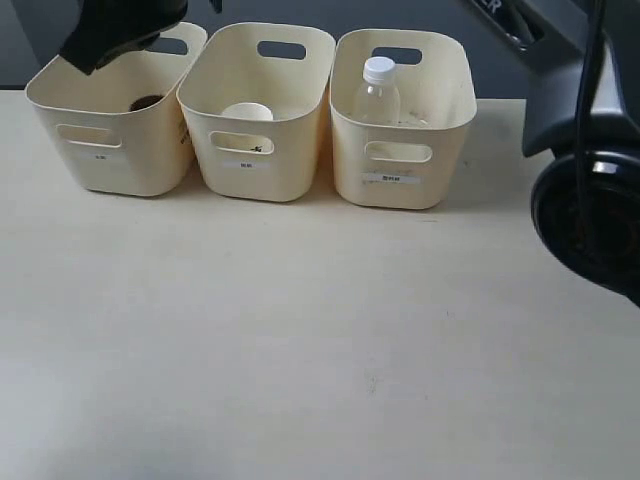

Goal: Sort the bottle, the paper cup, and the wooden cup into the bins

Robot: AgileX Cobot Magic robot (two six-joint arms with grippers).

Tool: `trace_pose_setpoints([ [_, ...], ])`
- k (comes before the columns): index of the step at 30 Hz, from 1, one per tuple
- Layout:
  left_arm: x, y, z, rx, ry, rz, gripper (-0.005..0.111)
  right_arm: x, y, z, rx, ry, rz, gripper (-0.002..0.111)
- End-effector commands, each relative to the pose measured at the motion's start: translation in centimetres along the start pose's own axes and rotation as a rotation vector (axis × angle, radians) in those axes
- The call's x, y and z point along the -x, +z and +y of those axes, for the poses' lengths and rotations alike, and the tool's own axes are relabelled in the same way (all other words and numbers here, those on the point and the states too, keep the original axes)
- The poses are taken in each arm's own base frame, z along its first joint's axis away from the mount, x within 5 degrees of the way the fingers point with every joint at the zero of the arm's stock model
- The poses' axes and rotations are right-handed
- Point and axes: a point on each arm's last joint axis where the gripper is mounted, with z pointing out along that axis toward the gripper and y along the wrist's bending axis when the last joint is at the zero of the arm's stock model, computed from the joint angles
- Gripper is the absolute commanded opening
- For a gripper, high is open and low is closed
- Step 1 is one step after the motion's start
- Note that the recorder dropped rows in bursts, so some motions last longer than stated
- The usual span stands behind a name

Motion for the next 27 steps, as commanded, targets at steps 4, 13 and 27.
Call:
trace_pose_setpoints([
  [4, 0.2, 0.0, 0.0, -0.001, -0.004, -0.006, 0.0, 0.4, -0.5, 0.2, 0.02, 0.041, -0.025, -0.001],
  [13, 0.2, 0.0, 0.0, -0.001, -0.004, -0.006, 0.0, 0.4, -0.5, 0.2, 0.02, 0.041, -0.025, -0.001],
  [27, 0.2, 0.0, 0.0, -0.001, -0.004, -0.006, 0.0, -0.4, -2.9, -1.1, -0.133, 0.017, 0.068, -0.001],
])
